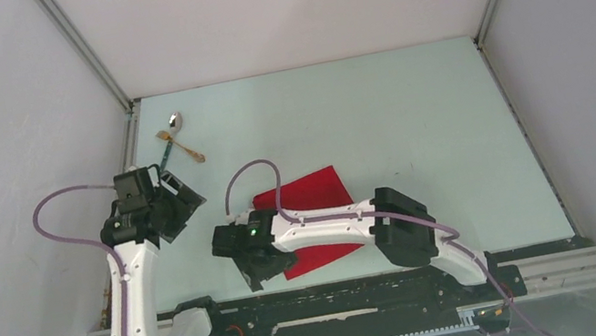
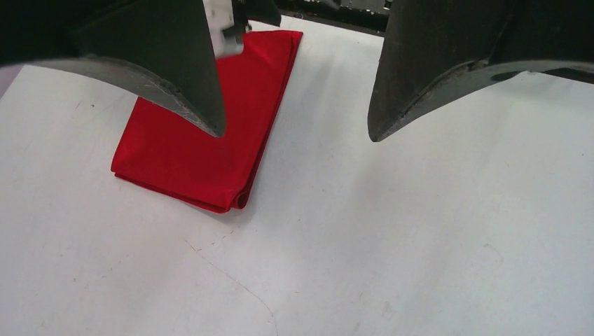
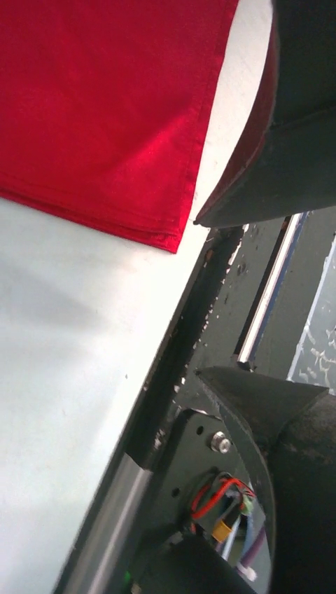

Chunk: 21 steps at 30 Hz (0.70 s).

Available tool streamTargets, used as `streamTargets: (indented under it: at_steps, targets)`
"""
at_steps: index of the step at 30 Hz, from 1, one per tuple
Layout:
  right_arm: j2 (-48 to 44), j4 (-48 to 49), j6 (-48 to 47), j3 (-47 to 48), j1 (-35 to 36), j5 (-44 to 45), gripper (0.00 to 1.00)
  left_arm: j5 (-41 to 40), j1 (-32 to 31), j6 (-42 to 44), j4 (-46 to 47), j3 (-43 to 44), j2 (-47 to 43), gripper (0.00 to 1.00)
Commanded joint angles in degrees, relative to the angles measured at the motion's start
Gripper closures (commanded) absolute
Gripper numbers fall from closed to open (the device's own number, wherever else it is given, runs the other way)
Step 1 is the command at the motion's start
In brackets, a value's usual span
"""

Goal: Fold the napkin into a case and place the utensils inside
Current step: Pick up the lower triangle-folded napkin from the center of the board.

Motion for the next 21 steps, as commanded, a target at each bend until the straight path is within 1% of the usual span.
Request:
streamTargets:
  at_steps: [1,3,5,14,18,21]
  targets:
    - [2.8,-7.3,5.1,3.0,-0.9,0.7,0.24,-0.5,1.0,0.2,-1.3,2.4,-2.3,0.19]
    - [3.0,-7.2,5.1,3.2,-1.2,0.7,0.29,-1.7,1.2,1.3,-1.4,2.5,-2.6,0.19]
    - [3.1,-7.1,4.9,3.2,-1.8,0.6,0.31,-2.9,1.2,2.1,-1.5,2.6,-2.7,0.19]
    - [4.6,-5.9,3.4,3.0,-4.4,-2.4,0.28,-2.7,1.3,3.6,-0.6,2.4,-2.1,0.2]
    - [5.3,-5.3,2.8,3.0,-5.3,-3.6,0.3,-2.5,1.3,3.8,-0.1,2.3,-1.6,0.2]
    - [6.2,-5.1,2.3,2.9,-6.0,-5.0,0.33,-2.1,1.3,3.9,0.1,2.0,-1.0,0.2]
